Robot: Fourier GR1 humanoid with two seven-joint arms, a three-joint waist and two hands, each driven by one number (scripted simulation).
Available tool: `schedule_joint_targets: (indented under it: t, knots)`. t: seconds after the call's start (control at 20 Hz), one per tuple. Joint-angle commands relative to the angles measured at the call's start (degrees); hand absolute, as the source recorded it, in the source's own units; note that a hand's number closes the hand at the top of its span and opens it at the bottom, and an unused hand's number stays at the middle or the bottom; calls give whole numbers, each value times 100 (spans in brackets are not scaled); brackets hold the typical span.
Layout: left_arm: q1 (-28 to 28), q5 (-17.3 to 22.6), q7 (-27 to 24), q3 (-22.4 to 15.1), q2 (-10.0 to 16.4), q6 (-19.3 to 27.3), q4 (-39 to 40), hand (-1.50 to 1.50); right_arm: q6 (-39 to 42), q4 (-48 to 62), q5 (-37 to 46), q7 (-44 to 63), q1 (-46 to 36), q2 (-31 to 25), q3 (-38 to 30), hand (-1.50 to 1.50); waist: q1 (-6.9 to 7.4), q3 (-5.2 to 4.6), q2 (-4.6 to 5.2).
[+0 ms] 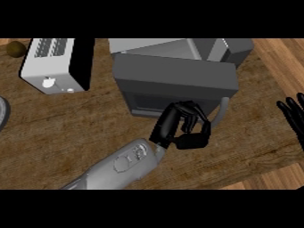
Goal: Pick up the milk, place it into the microwave and close the microwave
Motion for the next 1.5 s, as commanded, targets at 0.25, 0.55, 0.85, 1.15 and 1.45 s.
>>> schedule_joint_targets:
  t: [0.25, 0.55, 0.85, 1.15, 1.45]
  knots:
    - [-585, 927, -500, 803, -23, 178, 350, 150, 167, -257, -504, 329, -168, -177, -21, -150, -255, -26, 165]
    - [-891, 1318, -790, 1103, -23, 108, 756, 150, 184, -418, -776, 563, -182, -254, -4, -150, -446, -20, 220]
    - [-1025, 1596, -1056, 1167, -23, -2, 1001, 150, 233, -530, -935, 659, -292, -396, -66, -150, -534, -8, 264]
    - [-1075, 1795, -1345, 1171, -23, 8, 1108, 150, 279, -580, -1185, 788, -356, -538, -153, -150, -580, 4, 265]
    - [-1123, 1947, -1585, 1135, -23, -57, 1248, 150, 225, -621, -1418, 940, -431, -634, -232, -150, -565, 7, 280]
